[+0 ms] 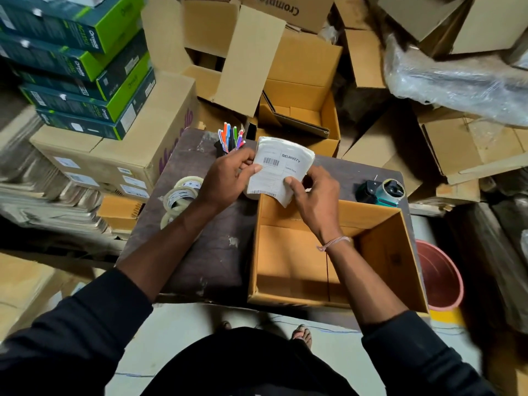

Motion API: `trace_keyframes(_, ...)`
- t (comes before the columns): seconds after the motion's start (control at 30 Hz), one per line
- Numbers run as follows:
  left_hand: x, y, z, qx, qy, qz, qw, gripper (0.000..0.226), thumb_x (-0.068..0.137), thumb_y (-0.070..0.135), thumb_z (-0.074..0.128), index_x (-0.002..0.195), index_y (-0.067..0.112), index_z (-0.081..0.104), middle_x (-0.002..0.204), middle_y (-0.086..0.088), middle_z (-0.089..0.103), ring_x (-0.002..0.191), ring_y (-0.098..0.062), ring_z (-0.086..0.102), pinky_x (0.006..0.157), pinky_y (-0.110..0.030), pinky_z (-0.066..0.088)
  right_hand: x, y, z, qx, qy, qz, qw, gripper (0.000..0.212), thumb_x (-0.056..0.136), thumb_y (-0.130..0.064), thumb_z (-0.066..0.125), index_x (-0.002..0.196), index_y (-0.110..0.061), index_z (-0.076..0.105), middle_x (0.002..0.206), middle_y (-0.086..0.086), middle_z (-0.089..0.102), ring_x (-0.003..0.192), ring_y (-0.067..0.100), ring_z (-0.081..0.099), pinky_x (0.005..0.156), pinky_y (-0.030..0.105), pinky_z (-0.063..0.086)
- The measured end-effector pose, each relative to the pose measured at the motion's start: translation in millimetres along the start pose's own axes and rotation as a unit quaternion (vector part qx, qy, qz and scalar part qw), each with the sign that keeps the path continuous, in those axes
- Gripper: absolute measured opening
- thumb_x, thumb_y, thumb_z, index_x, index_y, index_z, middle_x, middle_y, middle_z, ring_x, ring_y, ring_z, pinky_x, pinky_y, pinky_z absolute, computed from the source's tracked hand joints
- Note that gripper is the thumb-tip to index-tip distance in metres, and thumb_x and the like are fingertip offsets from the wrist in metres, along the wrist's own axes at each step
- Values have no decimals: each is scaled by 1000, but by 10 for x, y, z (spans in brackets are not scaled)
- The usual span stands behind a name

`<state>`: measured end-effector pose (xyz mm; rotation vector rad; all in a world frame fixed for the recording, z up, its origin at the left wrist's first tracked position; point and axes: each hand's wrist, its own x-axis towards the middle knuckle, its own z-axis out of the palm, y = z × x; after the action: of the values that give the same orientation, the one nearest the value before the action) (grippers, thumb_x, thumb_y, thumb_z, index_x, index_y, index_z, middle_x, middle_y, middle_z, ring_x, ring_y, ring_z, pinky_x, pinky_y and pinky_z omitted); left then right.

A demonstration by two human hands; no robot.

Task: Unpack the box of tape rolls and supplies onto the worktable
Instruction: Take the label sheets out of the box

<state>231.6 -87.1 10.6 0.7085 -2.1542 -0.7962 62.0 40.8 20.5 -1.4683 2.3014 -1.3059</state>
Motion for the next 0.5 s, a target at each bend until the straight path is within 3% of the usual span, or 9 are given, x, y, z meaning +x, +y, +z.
trace_keyframes(0.07, -28, -3, 6, -12, 0, 1, 1000, 5, 97, 14, 66, 98, 9, 66, 85, 10, 59, 78, 6, 58, 67, -15, 46, -29, 11, 22, -5, -4, 6, 1000, 35, 92, -38, 65, 120, -17, 67, 105, 0, 69, 89, 12, 62, 71, 40, 57)
trace_keyframes(0.2, -27, 18, -26, -14, 24, -3, 1000, 8, 97, 14, 66, 94, 7, 64, 80, 11, 54, 73, 2, 53, 64, -18, 43, -24, -34, 10, -9, 2, -3, 1000, 38, 93, -41, 64, 122, -16, 66, 108, 2, 69, 93, 10, 63, 72, 32, 58)
trace_keyframes(0.3, -78, 0, -30, -30, 16, -15, 999, 6, 96, 14, 66, 92, 11, 64, 78, 15, 54, 72, 1, 52, 64, -32, 53, -43, -35, 47, -7, -5, 1, 1000, 36, 93, -39, 64, 122, -17, 66, 108, 1, 70, 92, 11, 63, 73, 35, 58)
trace_keyframes(0.4, -69, -30, -66, -50, 0, -46, 998, 10, 96, 19, 65, 93, 10, 64, 79, 1, 61, 74, -17, 62, 68, -49, 59, -12, -58, 46, -10, -18, 2, 1000, 35, 93, -37, 64, 123, -18, 67, 108, 0, 71, 91, 10, 63, 72, 33, 58)
trace_keyframes(0.5, -42, -78, -134, -96, 2, -108, 989, 12, 95, 25, 65, 93, 13, 63, 85, -9, 67, 84, -29, 70, 71, -53, 62, 70, -161, 44, -4, -30, 5, 1000, 33, 92, -40, 64, 116, -18, 69, 104, -1, 71, 87, 9, 63, 67, 29, 56)
